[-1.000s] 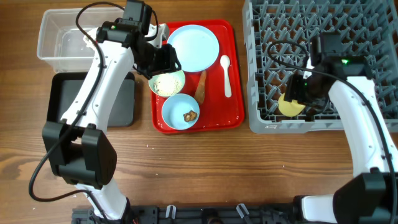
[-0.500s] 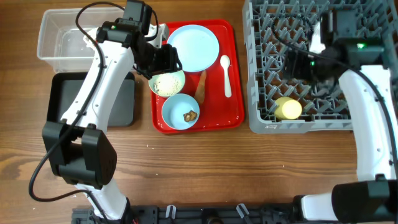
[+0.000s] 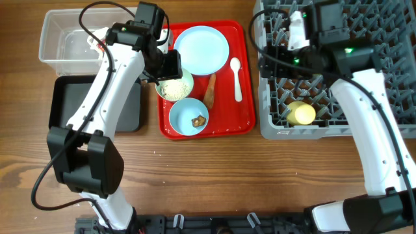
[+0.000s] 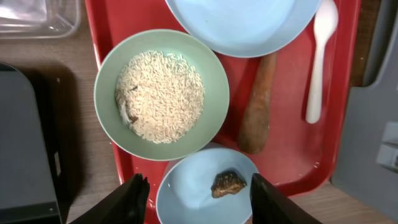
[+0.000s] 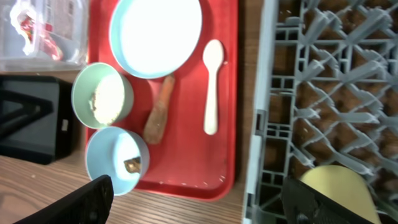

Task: Sort waste into correct bins and load items into the dishwasher rack
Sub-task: 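Grasp the green rice bowl rim with the left gripper and lift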

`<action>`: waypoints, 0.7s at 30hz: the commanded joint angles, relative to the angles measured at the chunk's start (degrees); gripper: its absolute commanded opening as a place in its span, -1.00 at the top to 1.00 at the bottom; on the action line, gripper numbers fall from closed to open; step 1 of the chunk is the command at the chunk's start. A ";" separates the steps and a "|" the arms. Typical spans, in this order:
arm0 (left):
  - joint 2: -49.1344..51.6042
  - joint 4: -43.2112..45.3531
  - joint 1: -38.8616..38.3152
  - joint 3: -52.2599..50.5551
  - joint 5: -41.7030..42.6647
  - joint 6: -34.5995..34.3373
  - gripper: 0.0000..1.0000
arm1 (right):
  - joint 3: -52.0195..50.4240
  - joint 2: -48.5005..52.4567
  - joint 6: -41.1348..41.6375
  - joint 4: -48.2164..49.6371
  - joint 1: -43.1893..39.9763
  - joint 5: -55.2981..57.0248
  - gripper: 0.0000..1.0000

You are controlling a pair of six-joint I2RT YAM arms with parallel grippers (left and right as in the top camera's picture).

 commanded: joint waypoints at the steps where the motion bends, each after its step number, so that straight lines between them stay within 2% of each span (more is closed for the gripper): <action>1: -0.20 2.40 -4.00 -0.63 -5.60 -1.16 -0.06 | 0.59 0.66 4.66 1.38 0.13 3.08 -0.76; 5: 0.22 10.88 -9.27 -4.26 -11.26 -2.05 -0.07 | 0.59 0.66 6.03 1.51 -0.87 5.99 -0.76; 9: 2.14 17.44 -11.76 -6.99 -15.37 -4.42 -0.04 | 0.59 0.66 5.57 0.98 -2.19 6.58 -0.85; 12: 4.61 19.21 -12.17 -7.30 -15.47 -4.44 -0.04 | 0.59 0.66 5.57 0.11 -2.45 7.96 -0.99; 21: 11.78 21.81 -11.02 -7.34 -15.69 -4.44 0.03 | 0.48 0.66 5.44 -0.44 -2.43 8.74 -0.99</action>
